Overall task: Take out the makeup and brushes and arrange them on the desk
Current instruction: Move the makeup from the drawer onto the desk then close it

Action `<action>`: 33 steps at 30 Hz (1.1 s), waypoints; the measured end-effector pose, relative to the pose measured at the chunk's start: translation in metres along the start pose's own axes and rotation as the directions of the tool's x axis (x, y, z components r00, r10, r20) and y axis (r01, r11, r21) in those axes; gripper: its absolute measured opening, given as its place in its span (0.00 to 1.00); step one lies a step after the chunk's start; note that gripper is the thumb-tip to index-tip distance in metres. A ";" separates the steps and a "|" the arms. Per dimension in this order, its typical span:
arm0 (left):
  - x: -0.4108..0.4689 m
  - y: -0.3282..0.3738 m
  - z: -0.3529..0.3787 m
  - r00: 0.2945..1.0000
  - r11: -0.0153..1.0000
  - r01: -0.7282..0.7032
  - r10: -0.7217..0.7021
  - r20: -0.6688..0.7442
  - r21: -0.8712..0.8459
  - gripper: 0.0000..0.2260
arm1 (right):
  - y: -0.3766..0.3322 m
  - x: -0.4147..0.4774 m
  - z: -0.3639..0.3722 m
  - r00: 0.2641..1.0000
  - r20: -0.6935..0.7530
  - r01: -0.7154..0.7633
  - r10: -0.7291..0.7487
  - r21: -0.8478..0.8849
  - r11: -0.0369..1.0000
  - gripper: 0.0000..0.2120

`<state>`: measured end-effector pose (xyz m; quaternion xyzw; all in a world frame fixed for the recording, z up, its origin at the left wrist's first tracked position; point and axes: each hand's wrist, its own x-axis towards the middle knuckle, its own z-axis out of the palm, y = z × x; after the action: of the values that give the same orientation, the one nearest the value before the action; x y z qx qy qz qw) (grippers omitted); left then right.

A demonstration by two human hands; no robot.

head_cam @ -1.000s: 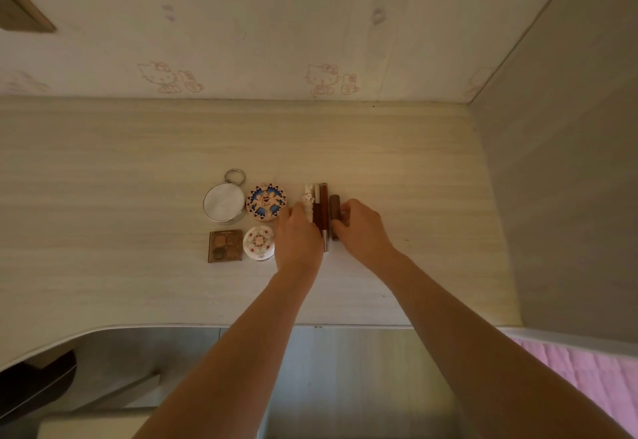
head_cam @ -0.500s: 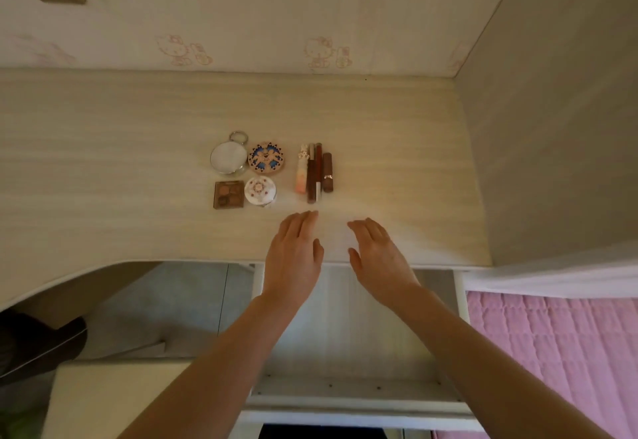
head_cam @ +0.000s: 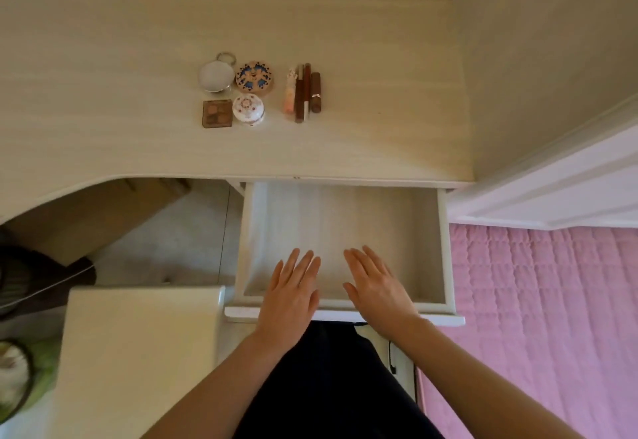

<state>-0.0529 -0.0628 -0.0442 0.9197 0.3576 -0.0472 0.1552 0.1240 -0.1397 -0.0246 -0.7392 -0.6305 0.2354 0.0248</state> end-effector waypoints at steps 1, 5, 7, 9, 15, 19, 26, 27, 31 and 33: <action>-0.008 0.001 0.007 1.000 1.000 0.009 -0.009 0.029 0.011 0.23 | -0.001 -0.007 0.009 0.999 0.036 0.006 -0.005 -0.012 1.000 0.27; -0.033 0.003 0.027 0.988 0.997 0.046 -0.053 0.142 0.057 0.25 | -0.004 -0.028 0.038 0.988 0.151 0.022 -0.018 -0.027 0.999 0.28; -0.040 0.002 0.032 0.983 0.997 0.030 -0.041 0.177 0.069 0.26 | -0.006 -0.034 0.045 0.983 0.184 0.024 -0.019 -0.024 0.999 0.28; -0.044 0.000 0.035 0.984 0.996 0.002 -0.017 0.178 0.086 0.25 | -0.008 -0.038 0.050 0.978 0.206 0.041 -0.033 -0.038 0.998 0.28; -0.046 -0.003 0.040 0.992 0.994 -0.044 0.033 0.120 0.095 0.24 | -0.009 -0.044 0.058 0.982 0.185 0.065 -0.046 -0.098 0.993 0.27; -0.047 -0.006 0.042 0.992 0.992 -0.071 0.059 0.114 0.109 0.24 | -0.006 -0.044 0.059 0.969 0.240 0.088 -0.056 -0.123 0.989 0.27; -0.044 -0.018 0.049 0.984 0.974 -0.156 0.140 0.107 0.163 0.23 | -0.003 -0.043 0.051 0.974 0.202 0.131 -0.098 -0.155 0.979 0.26; -0.044 -0.019 0.050 0.984 0.972 -0.162 0.147 0.102 0.167 0.23 | -0.003 -0.042 0.050 0.976 0.192 0.135 -0.103 -0.161 0.978 0.25; -0.037 -0.023 0.050 0.985 0.973 -0.169 0.161 0.062 0.158 0.23 | 0.000 -0.037 0.053 0.986 0.107 0.146 -0.130 -0.163 0.976 0.26; -0.030 -0.024 0.048 0.987 0.978 -0.163 0.160 0.028 0.134 0.23 | 0.004 -0.031 0.053 0.988 0.061 0.149 -0.141 -0.171 0.974 0.27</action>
<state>-0.0894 -0.0807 -0.0897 0.9536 0.2764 -0.0666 0.0988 0.1045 -0.1837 -0.0626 -0.6846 -0.7013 0.1948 -0.0384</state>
